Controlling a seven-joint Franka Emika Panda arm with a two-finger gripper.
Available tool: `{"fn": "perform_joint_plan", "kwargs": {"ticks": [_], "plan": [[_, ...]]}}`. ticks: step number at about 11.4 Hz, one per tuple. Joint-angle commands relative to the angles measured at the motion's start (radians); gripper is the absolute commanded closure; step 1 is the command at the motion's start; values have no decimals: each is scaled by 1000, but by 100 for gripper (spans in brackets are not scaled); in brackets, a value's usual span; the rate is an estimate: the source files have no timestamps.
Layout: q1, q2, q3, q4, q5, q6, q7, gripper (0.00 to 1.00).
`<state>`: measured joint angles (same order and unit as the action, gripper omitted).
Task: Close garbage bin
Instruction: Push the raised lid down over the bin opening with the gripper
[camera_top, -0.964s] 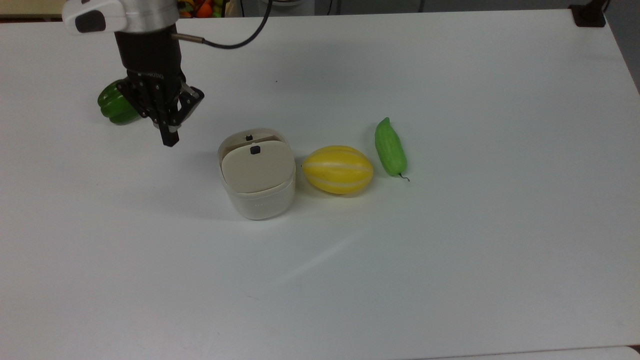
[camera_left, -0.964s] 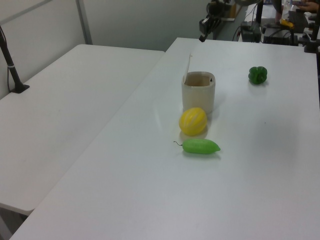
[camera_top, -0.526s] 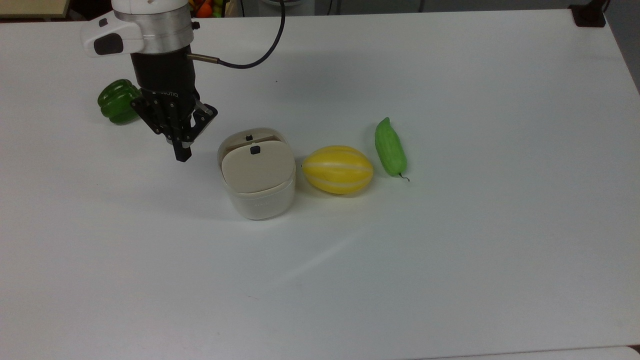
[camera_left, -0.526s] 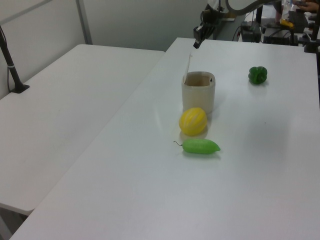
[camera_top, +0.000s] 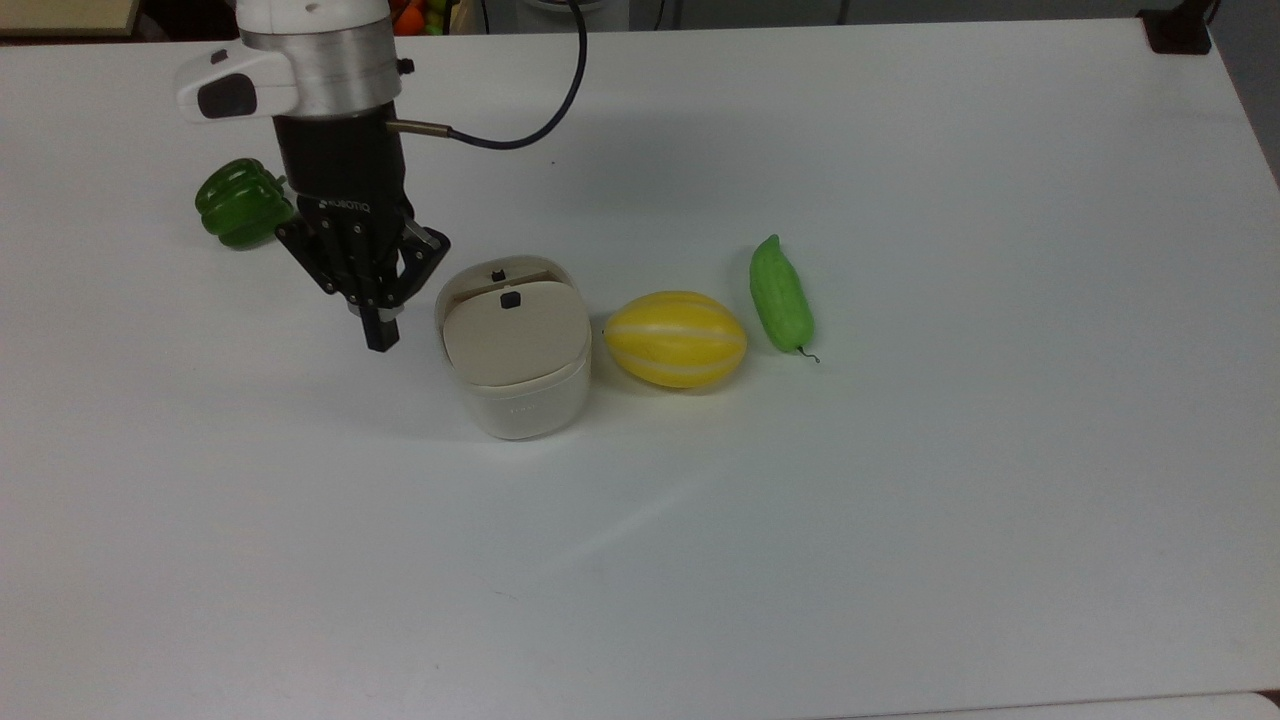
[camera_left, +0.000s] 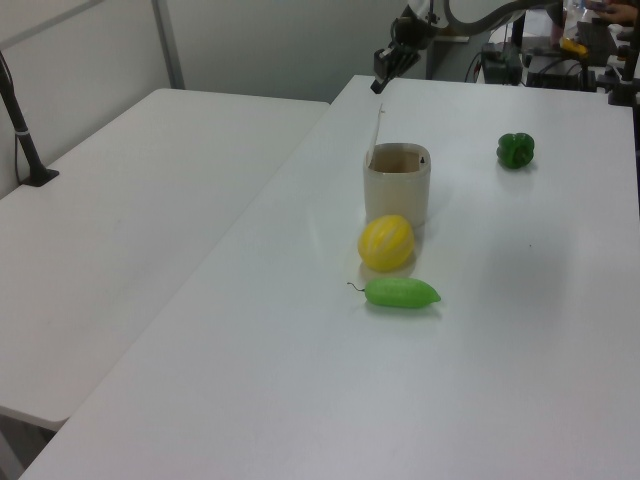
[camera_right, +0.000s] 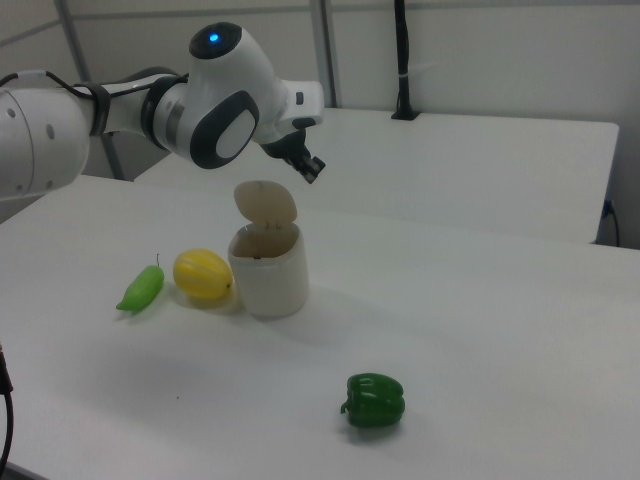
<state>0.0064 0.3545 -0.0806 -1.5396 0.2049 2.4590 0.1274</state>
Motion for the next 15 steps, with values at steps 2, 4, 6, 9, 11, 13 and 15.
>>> {"fn": "perform_joint_plan", "kwargs": {"ticks": [2, 4, 6, 9, 11, 13, 15], "plan": [[9, 8, 54, 12, 60, 20, -6, 100], [9, 9, 84, 10, 51, 14, -15, 100], [30, -2, 91, 7, 51, -88, -64, 100], [38, -11, 90, 12, 30, -210, -83, 100], [38, -32, 90, 12, 22, -329, -91, 100], [37, -37, 90, 12, 21, -373, -92, 100], [34, -40, 79, 12, 19, -380, -88, 100]]}}
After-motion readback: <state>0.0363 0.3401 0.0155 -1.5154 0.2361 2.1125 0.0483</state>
